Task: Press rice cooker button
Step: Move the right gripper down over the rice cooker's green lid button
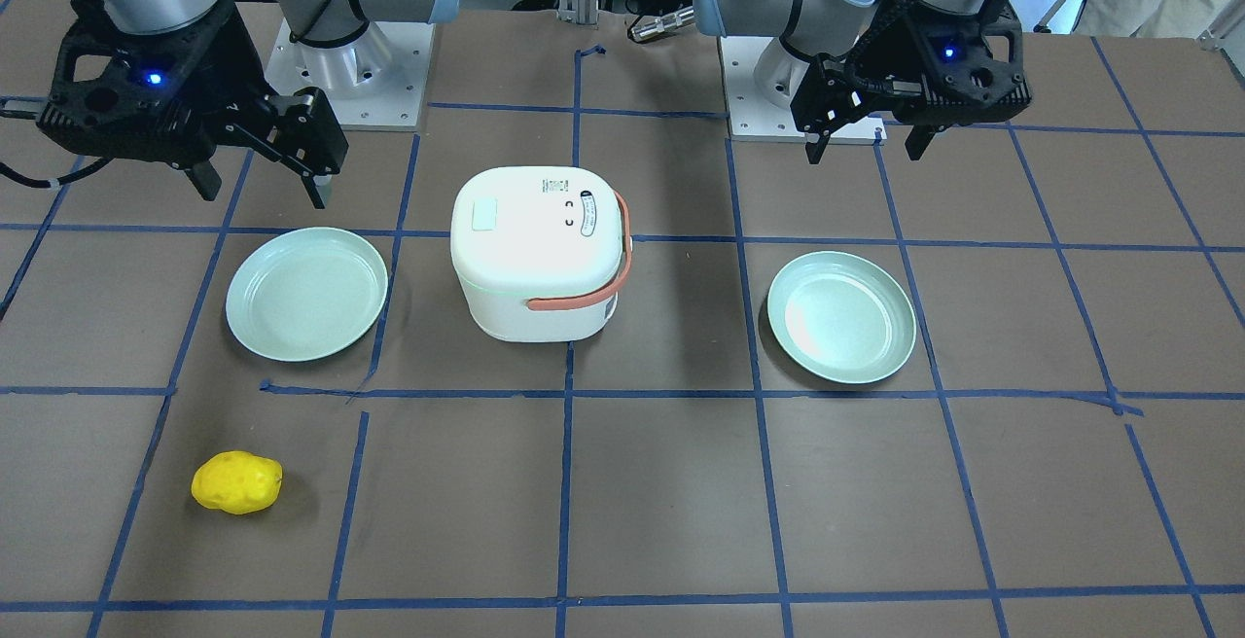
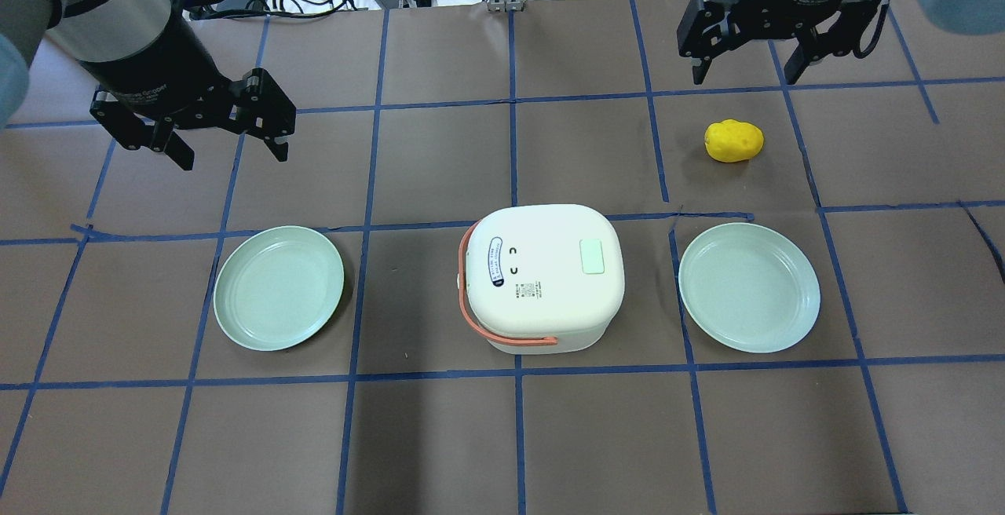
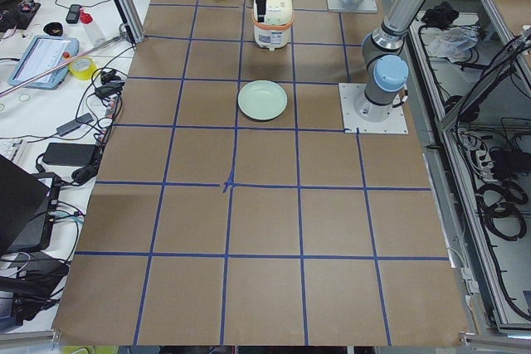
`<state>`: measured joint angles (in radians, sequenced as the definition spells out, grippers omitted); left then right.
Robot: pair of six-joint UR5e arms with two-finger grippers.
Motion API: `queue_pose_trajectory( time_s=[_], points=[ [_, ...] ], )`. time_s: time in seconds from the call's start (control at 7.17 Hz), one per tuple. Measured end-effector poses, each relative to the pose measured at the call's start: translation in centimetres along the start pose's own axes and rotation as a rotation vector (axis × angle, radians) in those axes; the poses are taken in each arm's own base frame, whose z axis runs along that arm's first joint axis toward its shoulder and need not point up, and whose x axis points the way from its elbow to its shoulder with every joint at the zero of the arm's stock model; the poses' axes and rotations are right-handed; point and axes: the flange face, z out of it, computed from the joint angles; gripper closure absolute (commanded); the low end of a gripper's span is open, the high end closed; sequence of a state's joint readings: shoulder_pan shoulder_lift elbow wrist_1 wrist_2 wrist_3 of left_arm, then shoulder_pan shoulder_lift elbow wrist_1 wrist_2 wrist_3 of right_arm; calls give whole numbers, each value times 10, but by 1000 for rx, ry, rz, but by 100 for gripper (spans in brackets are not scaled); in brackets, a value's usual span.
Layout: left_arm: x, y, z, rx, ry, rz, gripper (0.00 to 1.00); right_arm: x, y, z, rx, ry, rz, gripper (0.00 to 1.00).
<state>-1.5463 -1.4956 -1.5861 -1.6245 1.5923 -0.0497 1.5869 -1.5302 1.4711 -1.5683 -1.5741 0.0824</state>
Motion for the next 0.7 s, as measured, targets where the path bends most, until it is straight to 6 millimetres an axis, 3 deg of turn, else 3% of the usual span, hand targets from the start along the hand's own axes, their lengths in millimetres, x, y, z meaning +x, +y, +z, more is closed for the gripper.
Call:
queue_pose_trajectory(
  time_s=[0.14, 0.42, 0.7],
  points=[
    [0, 0, 0, 0, 0, 0, 0, -7, 8, 12, -26, -5, -10, 82],
    [0, 0, 0, 0, 0, 0, 0, -42, 33, 44, -94, -2, -61, 97],
    [0, 0, 0, 0, 0, 0, 0, -81, 65, 83, -162, 17, -66, 100]
  ],
)
